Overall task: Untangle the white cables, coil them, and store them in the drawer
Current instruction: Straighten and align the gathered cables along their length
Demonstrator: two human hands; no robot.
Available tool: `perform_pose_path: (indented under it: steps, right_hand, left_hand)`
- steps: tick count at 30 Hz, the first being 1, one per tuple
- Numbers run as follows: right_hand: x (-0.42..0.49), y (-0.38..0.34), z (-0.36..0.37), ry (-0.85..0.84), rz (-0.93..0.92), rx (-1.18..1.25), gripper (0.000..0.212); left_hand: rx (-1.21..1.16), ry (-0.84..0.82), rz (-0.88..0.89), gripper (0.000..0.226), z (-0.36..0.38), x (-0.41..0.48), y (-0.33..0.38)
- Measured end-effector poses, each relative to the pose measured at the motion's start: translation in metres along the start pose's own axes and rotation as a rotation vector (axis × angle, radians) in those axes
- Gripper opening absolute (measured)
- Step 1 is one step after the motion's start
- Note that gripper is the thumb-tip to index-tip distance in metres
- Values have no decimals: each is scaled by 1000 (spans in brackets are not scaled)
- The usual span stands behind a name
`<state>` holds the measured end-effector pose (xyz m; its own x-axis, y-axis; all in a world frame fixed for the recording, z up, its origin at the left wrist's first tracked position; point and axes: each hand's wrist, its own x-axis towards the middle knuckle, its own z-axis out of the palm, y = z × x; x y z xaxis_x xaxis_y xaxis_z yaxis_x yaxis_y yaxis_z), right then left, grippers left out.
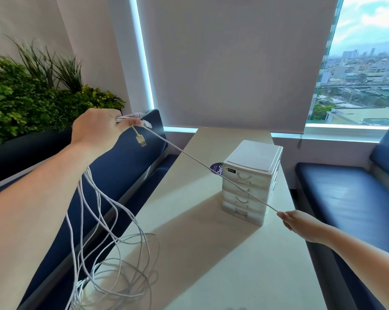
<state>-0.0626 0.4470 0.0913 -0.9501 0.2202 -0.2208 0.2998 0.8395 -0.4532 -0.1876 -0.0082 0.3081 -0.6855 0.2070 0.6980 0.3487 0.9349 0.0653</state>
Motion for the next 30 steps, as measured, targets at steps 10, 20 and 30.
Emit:
perform_pose_path:
  steps: [10, 20, 30]
  right_hand:
    - [-7, -5, 26, -92, -118, -448, 39]
    - [8, -95, 26, -21, -404, -188, 41]
    - [-37, -235, -38, 486, -962, -187, 93]
  left_hand:
    - [-86, -110, -40, 82, 1, -6, -7]
    - [-231, -377, -61, 72, 4, -21, 28]
    - [-328, -715, -11, 28, 36, -43, 92]
